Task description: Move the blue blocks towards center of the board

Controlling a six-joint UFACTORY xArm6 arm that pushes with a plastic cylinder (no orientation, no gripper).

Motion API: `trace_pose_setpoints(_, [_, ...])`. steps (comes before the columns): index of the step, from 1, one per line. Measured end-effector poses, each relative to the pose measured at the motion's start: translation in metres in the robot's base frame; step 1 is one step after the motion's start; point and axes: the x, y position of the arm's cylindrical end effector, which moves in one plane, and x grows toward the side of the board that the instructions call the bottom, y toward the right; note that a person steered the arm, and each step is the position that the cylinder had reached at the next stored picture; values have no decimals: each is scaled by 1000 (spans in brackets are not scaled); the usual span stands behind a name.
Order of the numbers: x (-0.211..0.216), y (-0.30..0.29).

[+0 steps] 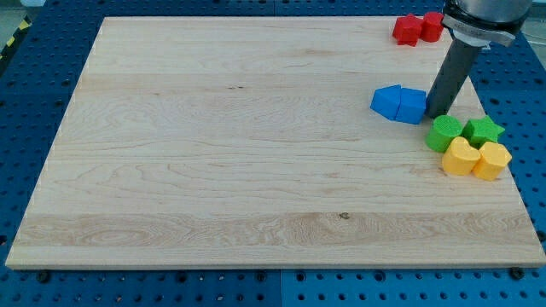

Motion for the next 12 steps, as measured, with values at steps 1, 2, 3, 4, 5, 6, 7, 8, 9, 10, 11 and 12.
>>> trace_pose_setpoints(1, [0,-10])
trace_pose_setpoints(2, [0,-22])
trace_pose_setpoints(3, [0,-28])
trace_pose_setpoints(4, [0,-42])
trace_pose_setpoints(5, [0,-48])
trace_pose_setpoints(6, [0,-61])
trace_pose_setpoints(7, [0,-73])
trace_pose_setpoints(8, [-1,-83])
trace_pose_setpoints(9, [-1,-101])
trace_pose_setpoints(10, [-1,-117])
trace_pose_setpoints(11, [-1,-122])
trace_pose_setpoints(12, [-1,-136])
